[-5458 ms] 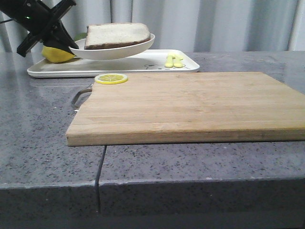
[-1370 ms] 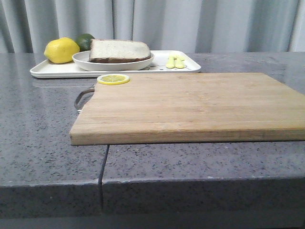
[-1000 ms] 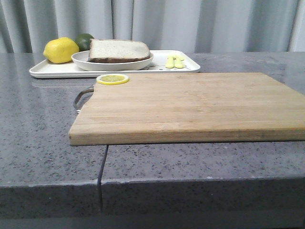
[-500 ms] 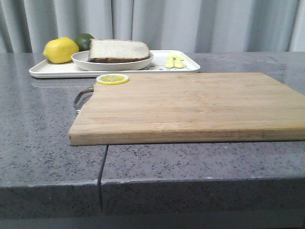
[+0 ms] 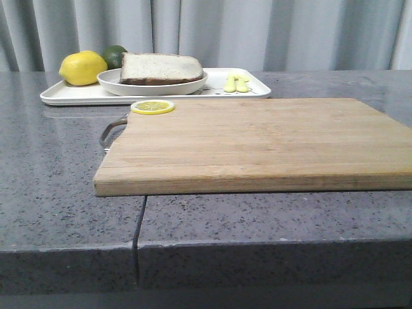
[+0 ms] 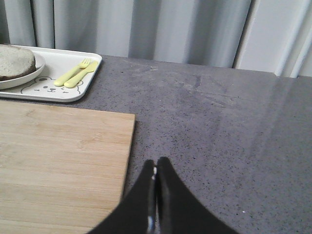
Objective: Place bread and move sandwich to tray
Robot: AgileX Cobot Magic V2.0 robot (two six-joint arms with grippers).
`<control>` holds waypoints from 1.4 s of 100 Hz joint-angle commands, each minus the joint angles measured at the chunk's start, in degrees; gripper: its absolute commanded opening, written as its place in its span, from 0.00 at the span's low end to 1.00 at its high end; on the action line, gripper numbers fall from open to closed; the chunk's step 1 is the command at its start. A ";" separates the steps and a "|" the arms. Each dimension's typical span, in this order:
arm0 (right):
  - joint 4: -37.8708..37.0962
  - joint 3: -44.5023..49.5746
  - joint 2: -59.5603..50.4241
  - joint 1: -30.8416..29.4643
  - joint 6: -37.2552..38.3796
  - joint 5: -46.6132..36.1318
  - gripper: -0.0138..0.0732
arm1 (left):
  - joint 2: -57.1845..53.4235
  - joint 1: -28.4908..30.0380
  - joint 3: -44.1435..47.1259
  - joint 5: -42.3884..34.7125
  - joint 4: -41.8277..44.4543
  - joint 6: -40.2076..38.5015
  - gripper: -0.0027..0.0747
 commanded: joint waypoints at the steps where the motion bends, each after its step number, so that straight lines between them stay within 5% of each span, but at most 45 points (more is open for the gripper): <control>1: -0.02 -1.45 0.33 0.13 -0.07 -4.98 0.08 | -0.38 -0.31 -0.47 -4.32 3.62 0.11 0.01; 34: -0.02 -1.45 0.33 0.13 -0.07 -4.98 0.08 | -12.83 1.04 10.56 -4.03 21.40 -4.90 0.01; 66: -0.02 -1.45 0.33 0.13 -0.07 -4.98 0.08 | -20.31 5.63 15.54 -1.43 22.29 -7.63 0.01; 140: -0.02 -1.45 0.33 0.13 -0.07 -4.98 0.08 | -20.18 5.49 15.54 -1.06 22.44 -7.63 0.01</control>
